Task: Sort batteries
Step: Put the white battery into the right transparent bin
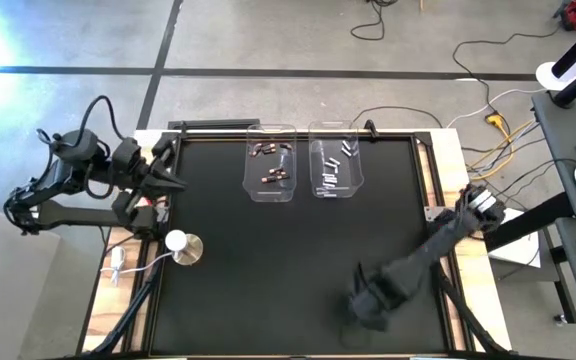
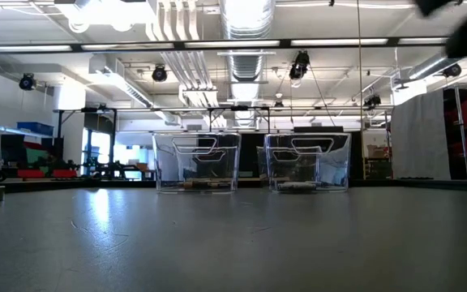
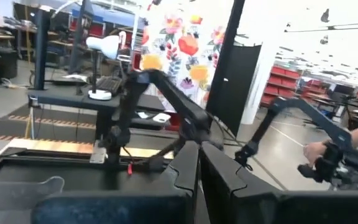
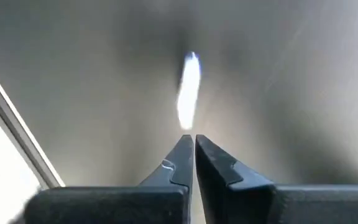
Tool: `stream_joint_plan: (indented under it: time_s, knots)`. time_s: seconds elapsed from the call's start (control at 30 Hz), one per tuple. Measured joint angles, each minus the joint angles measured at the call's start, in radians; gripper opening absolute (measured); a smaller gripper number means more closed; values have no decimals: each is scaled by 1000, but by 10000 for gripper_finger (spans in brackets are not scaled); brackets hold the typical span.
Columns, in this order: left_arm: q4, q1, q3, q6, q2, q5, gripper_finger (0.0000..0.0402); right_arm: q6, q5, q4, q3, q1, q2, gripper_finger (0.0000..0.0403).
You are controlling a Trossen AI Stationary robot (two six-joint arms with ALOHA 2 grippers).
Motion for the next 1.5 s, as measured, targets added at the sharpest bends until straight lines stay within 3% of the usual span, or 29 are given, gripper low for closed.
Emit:
stream_joint_plan:
  time_s: [0.17, 0.3, 0.47, 0.73, 0.9, 1.27, 1.5]
  knots:
    - [-76, 0, 0, -4, -33, 16, 0, -39, 105, 82, 29, -172, -88, 6]
    - [-145, 0, 0, -42, -65, 17, 0, -76, 125, 151, 31, -303, -143, 6]
    - [-207, 0, 0, -80, -126, 43, 0, -56, 145, 278, 40, -387, -113, 8]
    - [-486, -1, -3, -111, -201, 67, 0, -88, 178, 584, 120, -288, 155, 13]
    - [-499, 0, -38, -107, -204, 67, 0, -79, 234, 488, 277, -188, 328, 20]
    - [-363, 0, -174, -126, -174, 67, 0, -136, 242, 354, 694, -60, 646, 66]
    - [-339, 0, -173, -129, -159, 67, 0, -111, 240, 224, 835, -63, 726, 81]
